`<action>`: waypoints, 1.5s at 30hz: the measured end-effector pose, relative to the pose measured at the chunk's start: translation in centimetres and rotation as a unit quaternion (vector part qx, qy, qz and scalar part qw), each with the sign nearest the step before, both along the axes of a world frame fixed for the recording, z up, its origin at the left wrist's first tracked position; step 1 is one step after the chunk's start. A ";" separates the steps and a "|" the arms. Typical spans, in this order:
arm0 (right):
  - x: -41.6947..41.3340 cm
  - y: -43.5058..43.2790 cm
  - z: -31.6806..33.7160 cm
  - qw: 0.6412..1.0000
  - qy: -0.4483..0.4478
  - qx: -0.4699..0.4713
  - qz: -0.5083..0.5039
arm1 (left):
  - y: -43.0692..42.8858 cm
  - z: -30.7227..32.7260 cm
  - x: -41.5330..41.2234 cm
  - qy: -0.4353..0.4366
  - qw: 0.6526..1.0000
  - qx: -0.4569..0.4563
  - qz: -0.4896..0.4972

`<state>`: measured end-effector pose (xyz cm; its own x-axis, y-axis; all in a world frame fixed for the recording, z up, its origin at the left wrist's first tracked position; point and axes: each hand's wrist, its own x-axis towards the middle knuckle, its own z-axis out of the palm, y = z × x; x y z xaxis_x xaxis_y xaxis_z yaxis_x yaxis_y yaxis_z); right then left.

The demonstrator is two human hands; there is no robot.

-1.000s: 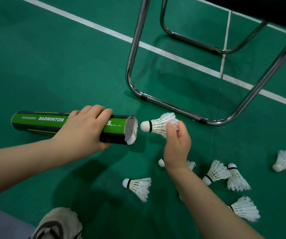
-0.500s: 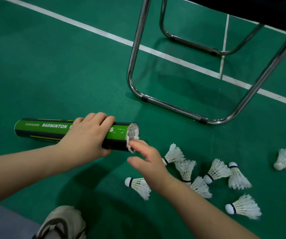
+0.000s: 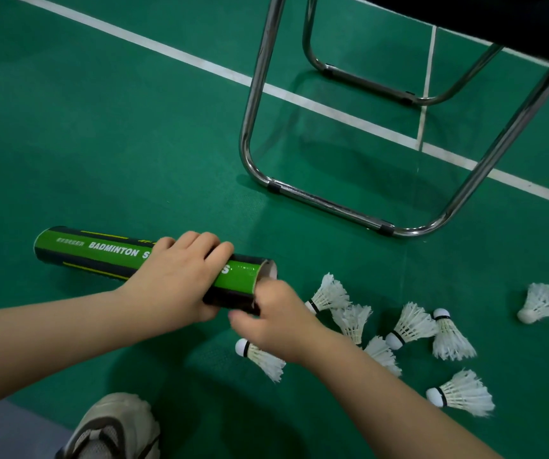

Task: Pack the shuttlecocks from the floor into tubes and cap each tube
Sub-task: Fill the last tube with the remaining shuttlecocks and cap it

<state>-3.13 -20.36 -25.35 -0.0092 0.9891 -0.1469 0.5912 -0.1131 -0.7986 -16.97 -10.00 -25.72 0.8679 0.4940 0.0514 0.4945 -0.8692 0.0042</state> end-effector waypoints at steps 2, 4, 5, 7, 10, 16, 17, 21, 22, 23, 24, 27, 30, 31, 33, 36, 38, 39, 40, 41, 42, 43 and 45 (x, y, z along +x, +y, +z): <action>1.0 -0.5 -0.7 0.990 -0.005 0.133 -0.045 | 0.5 0.3 0.1 -0.010 1.000 0.005 0.016; 2.3 -1.1 -1.6 0.972 -0.011 0.201 -0.122 | 0.9 0.4 0.0 -0.013 0.999 0.006 0.030; 3.0 -1.5 -2.4 0.962 -0.029 0.218 -0.159 | 1.1 0.4 -0.2 -0.013 0.999 0.006 0.036; 4.5 -2.5 -4.2 0.956 -0.104 0.202 -0.186 | 1.2 0.4 -0.6 -0.013 0.999 0.006 0.044; 6.1 -4.3 -6.7 0.974 -0.226 0.007 -0.021 | 1.2 0.3 -1.1 -0.016 0.999 0.007 0.046; 5.5 -6.2 -9.8 0.939 -0.297 -0.137 0.108 | 1.1 0.2 -1.2 -0.018 0.999 0.004 0.049; 5.2 -6.0 -10.0 0.940 -0.290 -0.141 0.112 | 1.1 0.2 -1.2 -0.018 0.999 0.003 0.049; 3.5 -5.0 -9.8 0.969 -0.199 -0.143 -0.003 | 1.2 0.3 -1.2 -0.020 0.999 0.002 0.047; 3.3 -4.7 -9.4 0.974 -0.148 -0.158 -0.063 | 1.3 0.3 -1.2 -0.022 0.999 0.002 0.048; 3.2 -4.4 -8.9 0.975 -0.089 -0.170 -0.116 | 1.4 0.4 -1.2 -0.024 0.998 0.002 0.049; 3.3 -4.0 -8.4 0.971 -0.034 -0.175 -0.161 | 1.4 0.4 -1.3 -0.025 0.998 0.002 0.051; 4.1 -2.6 -6.4 0.951 0.079 -0.163 -0.251 | 1.5 0.6 -1.3 -0.023 0.998 0.000 0.054; 5.2 -1.3 -4.3 0.925 0.169 -0.124 -0.317 | 1.5 0.6 -1.4 -0.023 0.998 0.001 0.055; 5.6 -1.0 -3.8 0.917 0.198 -0.108 -0.330 | 1.5 0.6 -1.4 -0.024 0.998 0.000 0.055; 6.0 -0.4 -2.7 0.901 0.257 -0.081 -0.339 | 1.5 0.7 -1.5 -0.027 0.998 0.000 0.054; 6.0 0.2 -0.8 0.888 0.329 -0.077 -0.311 | 1.5 0.7 -1.6 -0.025 0.998 0.000 0.055; 5.5 0.5 0.0 0.911 0.312 -0.079 -0.260 | 1.5 0.7 -1.7 -0.022 0.998 -0.002 0.054; 5.1 0.7 0.2 0.922 0.299 -0.080 -0.234 | 1.4 0.7 -1.7 -0.022 0.998 -0.002 0.054; 4.7 1.0 0.3 0.928 0.288 -0.081 -0.221 | 1.4 0.8 -1.7 -0.021 0.998 -0.001 0.053; 4.2 1.2 0.3 0.933 0.274 -0.081 -0.220 | 1.3 0.8 -1.7 -0.020 0.998 -0.001 0.053; 3.6 1.5 0.2 0.937 0.256 -0.075 -0.227 | 1.3 0.8 -1.6 -0.019 0.998 -0.001 0.052; 3.0 1.8 0.1 0.943 0.220 -0.061 -0.242 | 1.2 0.8 -1.6 -0.018 0.999 -0.002 0.051; 2.1 2.2 -0.4 0.955 0.069 -0.004 -0.288 | 1.2 0.8 -1.5 -0.015 0.999 -0.005 0.051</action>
